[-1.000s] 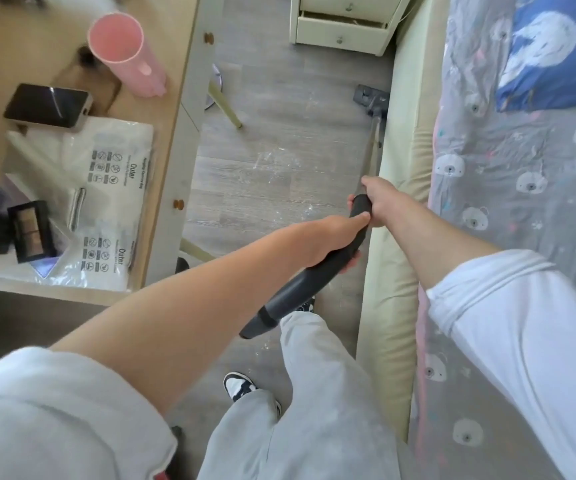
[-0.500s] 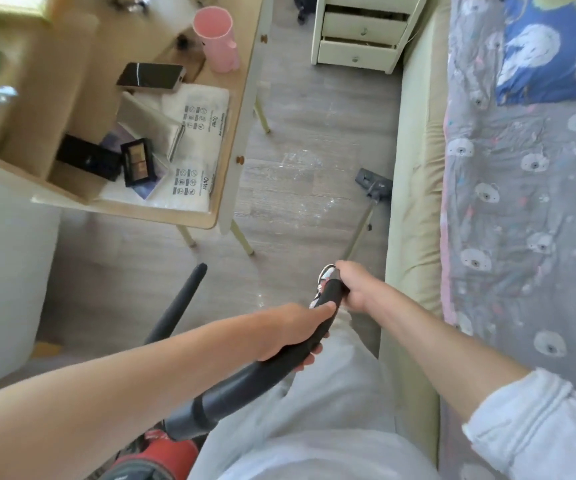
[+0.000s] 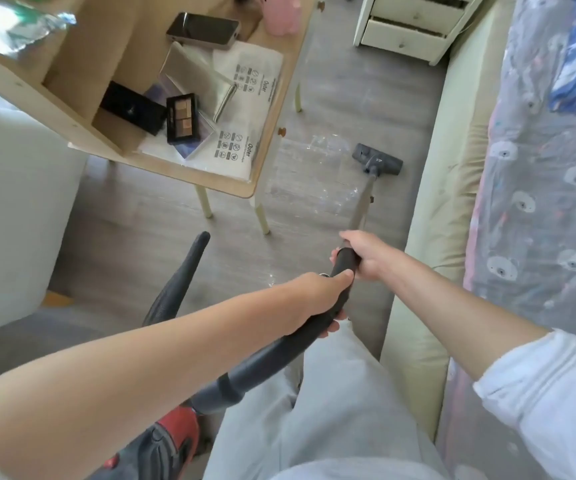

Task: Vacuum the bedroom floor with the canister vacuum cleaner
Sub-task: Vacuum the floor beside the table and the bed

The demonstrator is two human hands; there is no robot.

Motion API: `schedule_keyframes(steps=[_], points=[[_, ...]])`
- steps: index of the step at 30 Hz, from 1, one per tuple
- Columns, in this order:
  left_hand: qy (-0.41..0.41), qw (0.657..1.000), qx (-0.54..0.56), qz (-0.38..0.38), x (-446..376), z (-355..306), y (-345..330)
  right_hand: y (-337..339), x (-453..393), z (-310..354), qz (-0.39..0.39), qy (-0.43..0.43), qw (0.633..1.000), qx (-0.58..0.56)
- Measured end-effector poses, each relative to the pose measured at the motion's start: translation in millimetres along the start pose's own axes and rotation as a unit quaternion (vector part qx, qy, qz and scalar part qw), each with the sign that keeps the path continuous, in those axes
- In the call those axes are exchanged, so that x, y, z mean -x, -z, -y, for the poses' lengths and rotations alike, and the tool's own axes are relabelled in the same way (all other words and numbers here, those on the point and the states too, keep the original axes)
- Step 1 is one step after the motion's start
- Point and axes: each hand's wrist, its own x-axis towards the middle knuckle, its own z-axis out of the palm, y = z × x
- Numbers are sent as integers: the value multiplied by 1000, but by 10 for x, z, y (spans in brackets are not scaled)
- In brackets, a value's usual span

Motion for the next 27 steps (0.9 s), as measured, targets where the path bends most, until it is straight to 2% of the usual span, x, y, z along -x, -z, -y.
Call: schedule_keyframes(steps=[6,10,14,20,27], points=[[-44,996,74,-37,-690,-483,-430,372,-543,643,-40,7,996,79],[-50,993,98,-51,-794,-543,-422,297,-669,758,-32,16,992,125],[-21,989,136,-60,-551,-254,-179,-86,-541,504,7,22,991,135],[56,981,186,-10,210,499,148,-614,8,-214,64,-1,987,145],[102,969,222,39,806,939,220,-765,452,-715,88,-28,981,170]])
